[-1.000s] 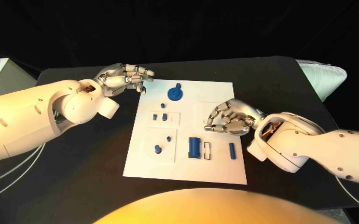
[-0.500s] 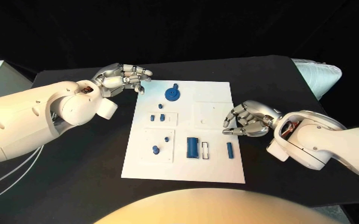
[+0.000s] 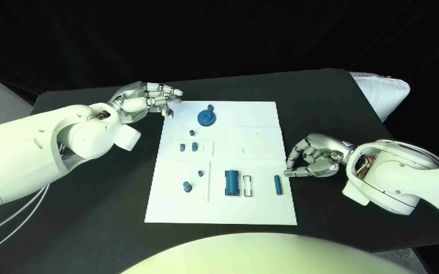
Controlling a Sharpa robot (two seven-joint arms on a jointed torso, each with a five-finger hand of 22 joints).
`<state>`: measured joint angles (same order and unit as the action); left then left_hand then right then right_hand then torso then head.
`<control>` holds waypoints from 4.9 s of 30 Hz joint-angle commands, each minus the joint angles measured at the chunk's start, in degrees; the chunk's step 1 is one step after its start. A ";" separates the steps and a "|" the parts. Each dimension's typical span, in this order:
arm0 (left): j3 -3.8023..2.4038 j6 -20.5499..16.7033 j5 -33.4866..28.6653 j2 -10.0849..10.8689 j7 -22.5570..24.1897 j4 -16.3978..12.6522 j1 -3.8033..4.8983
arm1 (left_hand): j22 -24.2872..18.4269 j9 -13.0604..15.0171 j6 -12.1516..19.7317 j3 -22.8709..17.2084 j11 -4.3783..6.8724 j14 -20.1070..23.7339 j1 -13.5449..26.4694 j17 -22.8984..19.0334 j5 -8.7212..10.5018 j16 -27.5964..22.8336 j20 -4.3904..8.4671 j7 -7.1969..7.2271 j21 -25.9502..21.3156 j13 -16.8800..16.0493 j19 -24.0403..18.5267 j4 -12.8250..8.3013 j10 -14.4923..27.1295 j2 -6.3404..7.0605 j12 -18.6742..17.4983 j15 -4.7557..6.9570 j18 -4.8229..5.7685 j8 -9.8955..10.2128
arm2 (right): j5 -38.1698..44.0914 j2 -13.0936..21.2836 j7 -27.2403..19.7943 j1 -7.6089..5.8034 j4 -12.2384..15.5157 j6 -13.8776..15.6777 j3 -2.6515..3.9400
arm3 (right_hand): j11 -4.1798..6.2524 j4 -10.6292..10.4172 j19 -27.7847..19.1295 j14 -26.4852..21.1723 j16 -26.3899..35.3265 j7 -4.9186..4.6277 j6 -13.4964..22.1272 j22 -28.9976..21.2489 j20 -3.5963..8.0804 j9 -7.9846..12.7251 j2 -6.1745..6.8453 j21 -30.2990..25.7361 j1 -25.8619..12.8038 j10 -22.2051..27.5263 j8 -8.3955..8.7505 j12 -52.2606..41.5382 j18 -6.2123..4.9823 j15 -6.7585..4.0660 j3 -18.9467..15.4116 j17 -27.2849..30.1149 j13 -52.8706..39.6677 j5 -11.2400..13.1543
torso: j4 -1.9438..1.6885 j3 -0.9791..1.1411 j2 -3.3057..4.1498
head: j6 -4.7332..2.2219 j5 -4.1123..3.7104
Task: Assemble the parts on the task board
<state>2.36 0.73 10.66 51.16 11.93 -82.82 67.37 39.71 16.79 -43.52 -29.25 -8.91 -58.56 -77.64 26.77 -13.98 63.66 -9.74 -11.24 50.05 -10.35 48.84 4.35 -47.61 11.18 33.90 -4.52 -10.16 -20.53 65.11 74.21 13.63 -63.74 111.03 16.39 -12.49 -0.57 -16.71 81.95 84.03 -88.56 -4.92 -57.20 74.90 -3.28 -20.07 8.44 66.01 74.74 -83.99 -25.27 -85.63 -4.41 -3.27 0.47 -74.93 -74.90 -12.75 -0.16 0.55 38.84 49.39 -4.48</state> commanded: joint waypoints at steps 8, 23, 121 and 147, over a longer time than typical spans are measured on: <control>0.01 0.20 0.09 -0.02 1.00 -0.08 -0.05 | -0.07 -0.06 0.39 0.03 0.13 0.28 -0.17 0.08 0.08 0.31 -0.31 -1.53 -0.29 -0.08 -0.01 0.24 0.34 -0.41 0.14 0.02 -0.34 -0.20 | 12.64 -1.12 8.72 2.44 0.87 0.00 -0.05 | 0.36 -0.11 0.53 5.33 -0.11 0.51 -1.33 3.97 0.37 -0.40 -0.16 0.44 -2.28 -3.36 -0.79 0.40 -0.05 -0.11 -3.24 -12.42 -12.32 -1.13 | -0.05 0.07 0.08 | -0.23 -0.56; 0.01 0.35 0.08 0.21 0.83 -0.15 -0.06 | -0.07 -0.06 0.39 0.03 0.13 0.28 -0.17 0.08 0.08 0.31 -0.31 -1.53 -0.29 -0.08 -0.01 0.24 0.34 -0.41 0.14 0.02 -0.34 -0.20 | 16.37 -3.82 11.21 4.47 1.26 4.59 -0.06 | 0.56 -0.19 1.11 5.59 -0.63 0.77 -1.72 4.71 0.54 -0.72 -0.35 1.64 -3.81 -3.83 -1.36 -0.37 0.20 -0.27 -6.51 -13.46 -12.78 -0.28 | -0.07 0.10 0.08 | 0.17 -0.52; 0.05 1.24 0.13 0.42 -0.41 -0.09 -0.07 | -0.14 -0.12 0.64 0.01 0.11 0.36 -0.22 0.05 0.08 0.35 -0.31 -1.57 -0.40 -0.05 0.03 0.40 0.58 -0.44 0.59 0.02 -0.34 -0.72 | -7.80 -8.98 12.73 2.46 3.83 6.31 -0.37 | 0.59 2.46 1.89 5.91 -1.31 0.67 -1.23 7.54 0.71 -0.69 5.94 1.37 -0.58 -3.78 -1.34 -0.21 0.41 -0.33 24.73 -14.83 -12.83 -6.79 | -0.11 0.05 0.10 | 0.61 0.30; 0.05 1.48 0.14 0.39 -0.60 -0.13 -0.07 | -0.14 -0.12 0.64 0.01 0.11 0.36 -0.22 0.05 0.08 0.35 -0.31 -1.57 -0.40 -0.05 0.03 0.40 0.58 -0.44 0.59 0.02 -0.34 -0.72 | -11.84 -16.46 18.34 2.50 1.09 7.62 -0.38 | 0.99 0.58 2.22 5.93 -1.34 1.17 -1.92 7.81 1.00 -1.29 4.68 1.57 -6.08 -4.46 -2.46 -1.35 0.46 -0.69 22.55 -14.89 -13.45 -3.17 | -0.07 0.10 0.12 | 0.61 0.57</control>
<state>2.43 1.04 10.66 51.62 11.07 -82.86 67.30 39.63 16.73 -43.10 -29.25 -8.70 -58.56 -77.64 26.77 -13.98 63.66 -9.74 -11.24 49.82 -10.35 48.84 4.35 -47.40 11.18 34.29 -4.51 -10.17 -21.04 53.23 57.96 30.85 -61.30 112.03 23.76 -12.87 0.15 -16.21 83.63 84.13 -89.58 -3.96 -58.92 74.93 -2.45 -21.36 13.03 67.34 69.26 -84.09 -27.52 -86.69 -4.40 -3.61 23.40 -74.90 -74.93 -16.28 -0.29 0.62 38.93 50.01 -3.99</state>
